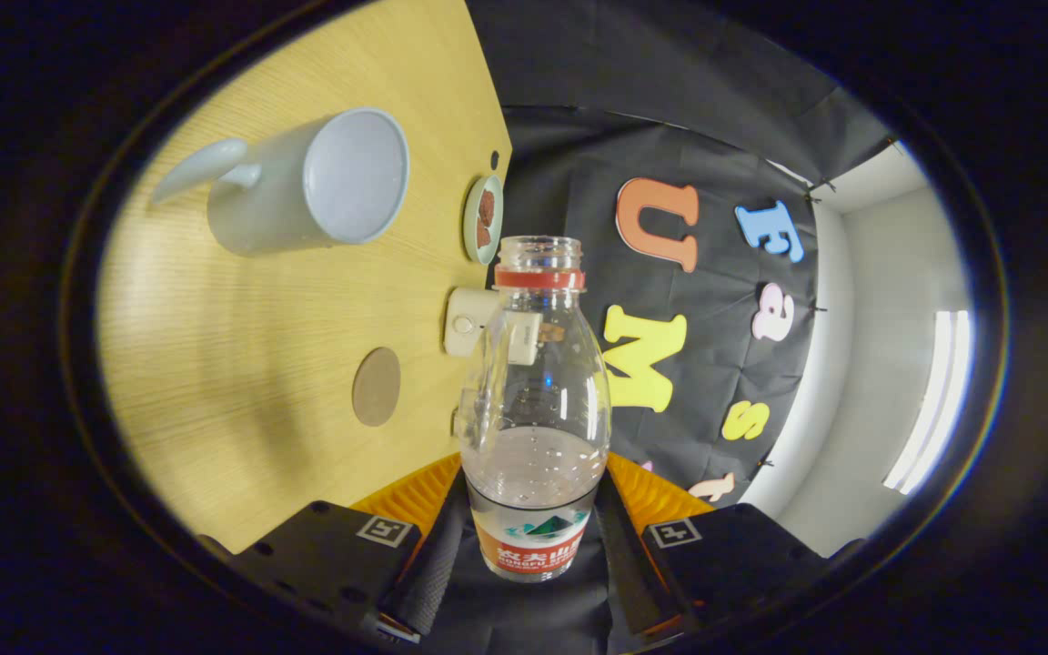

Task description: Take the bottle from table, then pour the juice into the cup, finally place the bottle on the coaster

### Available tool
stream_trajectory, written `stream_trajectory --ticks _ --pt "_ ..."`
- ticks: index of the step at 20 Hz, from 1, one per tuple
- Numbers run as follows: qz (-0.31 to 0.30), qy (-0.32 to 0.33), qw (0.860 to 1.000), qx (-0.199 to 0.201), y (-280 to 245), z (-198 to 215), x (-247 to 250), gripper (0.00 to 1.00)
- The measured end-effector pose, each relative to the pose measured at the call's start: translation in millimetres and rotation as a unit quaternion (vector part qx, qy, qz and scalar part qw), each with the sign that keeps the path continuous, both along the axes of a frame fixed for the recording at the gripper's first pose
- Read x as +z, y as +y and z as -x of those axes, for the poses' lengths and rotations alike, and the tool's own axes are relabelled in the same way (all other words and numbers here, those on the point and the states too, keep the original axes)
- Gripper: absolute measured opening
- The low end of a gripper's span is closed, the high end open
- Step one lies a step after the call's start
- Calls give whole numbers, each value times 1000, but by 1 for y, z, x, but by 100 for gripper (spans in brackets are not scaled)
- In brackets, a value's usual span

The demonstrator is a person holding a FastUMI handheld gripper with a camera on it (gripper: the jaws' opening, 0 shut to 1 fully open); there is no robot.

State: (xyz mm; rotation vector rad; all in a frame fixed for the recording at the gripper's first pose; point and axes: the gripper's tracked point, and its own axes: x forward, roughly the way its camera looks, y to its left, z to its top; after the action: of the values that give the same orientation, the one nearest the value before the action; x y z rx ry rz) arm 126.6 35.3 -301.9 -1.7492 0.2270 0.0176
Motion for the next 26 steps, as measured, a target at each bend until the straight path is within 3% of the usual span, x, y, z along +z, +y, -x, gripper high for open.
stream_trajectory --ticks 26 --pt "70 -39 997 12 2 -3 28 79"
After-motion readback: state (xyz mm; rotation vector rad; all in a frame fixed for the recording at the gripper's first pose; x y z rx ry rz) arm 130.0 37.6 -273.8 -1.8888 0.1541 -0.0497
